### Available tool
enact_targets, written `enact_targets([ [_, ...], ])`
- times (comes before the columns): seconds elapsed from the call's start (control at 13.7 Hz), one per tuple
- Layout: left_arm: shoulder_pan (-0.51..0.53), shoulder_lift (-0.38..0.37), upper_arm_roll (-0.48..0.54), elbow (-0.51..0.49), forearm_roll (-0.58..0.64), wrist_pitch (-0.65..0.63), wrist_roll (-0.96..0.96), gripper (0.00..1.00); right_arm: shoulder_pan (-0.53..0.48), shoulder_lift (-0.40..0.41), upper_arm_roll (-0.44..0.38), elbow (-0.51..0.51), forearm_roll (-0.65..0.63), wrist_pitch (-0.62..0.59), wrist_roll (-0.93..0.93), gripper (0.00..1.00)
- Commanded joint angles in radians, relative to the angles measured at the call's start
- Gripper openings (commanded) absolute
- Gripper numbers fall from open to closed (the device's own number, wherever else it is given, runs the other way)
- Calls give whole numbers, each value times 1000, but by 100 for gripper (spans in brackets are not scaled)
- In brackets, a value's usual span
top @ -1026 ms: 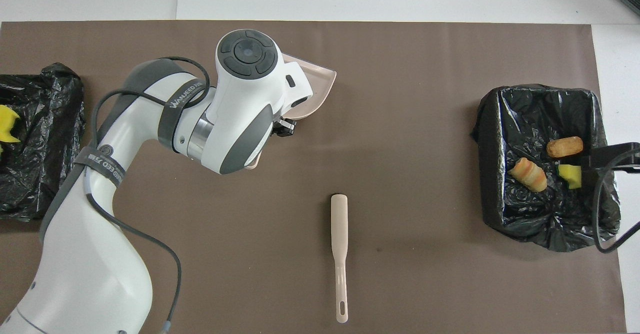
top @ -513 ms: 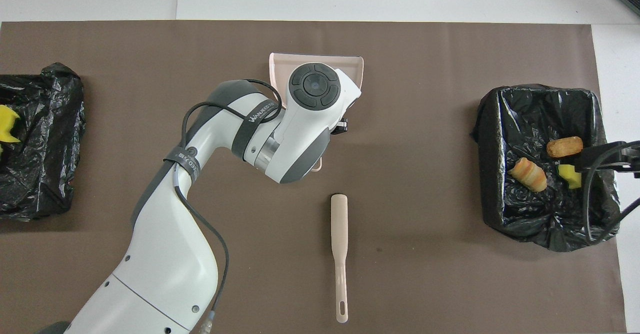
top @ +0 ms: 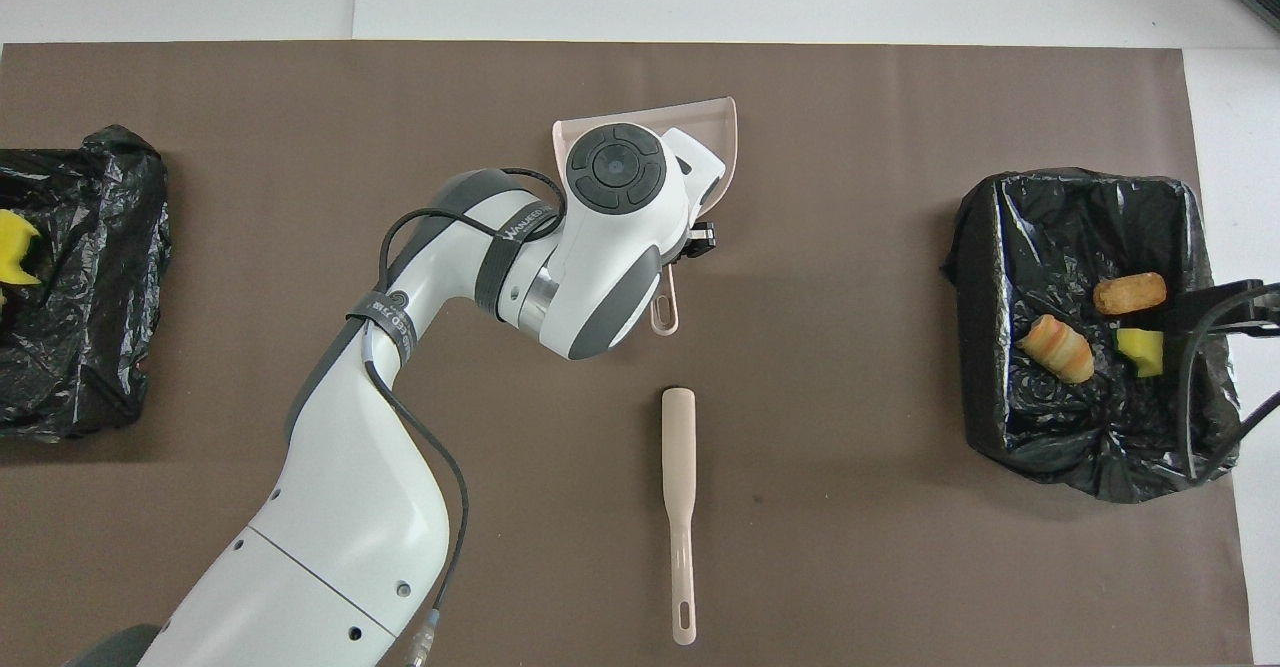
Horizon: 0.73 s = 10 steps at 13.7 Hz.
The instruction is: Sweep and dump trash in bin
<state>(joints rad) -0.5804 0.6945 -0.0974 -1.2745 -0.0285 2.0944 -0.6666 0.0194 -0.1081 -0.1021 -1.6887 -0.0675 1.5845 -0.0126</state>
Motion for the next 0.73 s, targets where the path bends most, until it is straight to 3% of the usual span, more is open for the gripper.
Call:
enact_targets([
  [0.0,2,-6,4,-20,-30,32,-5,0,-15,-7,10,0,3,14,-38,100],
  [0.07,5,-9,4,-37,-31,36,-2,14,-15,-10,10,6,8,-7,-38,100],
  [0.15,2,-10,2,-52,-31,44,-1,42,-15,-12,10,15,8,-9,-37,100],
  [0.22,2,-16,4,-68,-31,42,8,54,-13,-13,12,14,9,-1,-35,100],
  [0.37,2,-23,4,-71,-30,41,65,62,-13,-13,18,14,8,3,-35,100],
  [0.44,2,-23,4,-71,-28,38,71,77,-13,-15,16,12,8,2,-40,100],
  [0.51,1,-26,4,-71,-25,35,74,84,-13,-15,15,12,8,3,-40,100],
  [0.59,1,-36,4,-71,-24,29,74,100,-13,-15,15,12,8,3,-40,100],
  [0.66,2,-67,5,-78,-22,24,79,100,-13,-15,15,12,8,3,-40,100],
])
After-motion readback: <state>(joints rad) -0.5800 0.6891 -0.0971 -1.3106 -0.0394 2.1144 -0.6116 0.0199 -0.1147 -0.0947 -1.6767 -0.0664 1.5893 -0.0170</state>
